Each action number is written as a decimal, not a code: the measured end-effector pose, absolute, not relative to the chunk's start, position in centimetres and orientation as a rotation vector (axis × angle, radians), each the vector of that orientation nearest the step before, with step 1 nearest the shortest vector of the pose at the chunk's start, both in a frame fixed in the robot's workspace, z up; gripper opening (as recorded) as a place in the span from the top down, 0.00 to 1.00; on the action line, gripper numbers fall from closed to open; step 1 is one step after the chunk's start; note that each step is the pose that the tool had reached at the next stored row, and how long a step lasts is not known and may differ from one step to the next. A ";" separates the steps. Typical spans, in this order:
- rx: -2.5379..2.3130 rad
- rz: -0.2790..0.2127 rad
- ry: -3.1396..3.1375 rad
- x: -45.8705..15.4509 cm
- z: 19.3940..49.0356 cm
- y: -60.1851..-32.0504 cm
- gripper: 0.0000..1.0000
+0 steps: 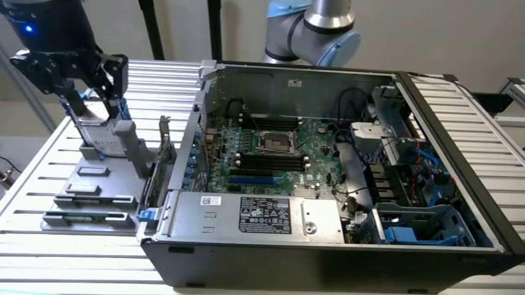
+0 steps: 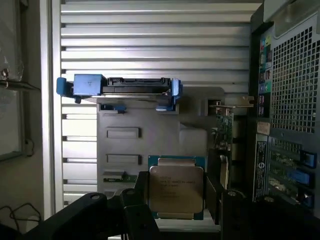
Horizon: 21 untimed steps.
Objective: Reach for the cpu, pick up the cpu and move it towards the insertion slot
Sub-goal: 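Pick up the cpu and move it towards the insertion slot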
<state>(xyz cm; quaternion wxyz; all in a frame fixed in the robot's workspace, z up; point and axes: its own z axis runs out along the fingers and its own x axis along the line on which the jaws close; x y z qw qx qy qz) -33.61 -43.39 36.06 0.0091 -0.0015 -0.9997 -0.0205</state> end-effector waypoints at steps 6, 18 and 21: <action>-0.005 -0.069 -3.122 -30.9 37.1 -43.4 0.45; -0.005 -0.075 -3.120 -25.4 38.0 -43.5 0.45; -0.005 -0.077 -3.119 -24.1 38.2 -43.5 0.45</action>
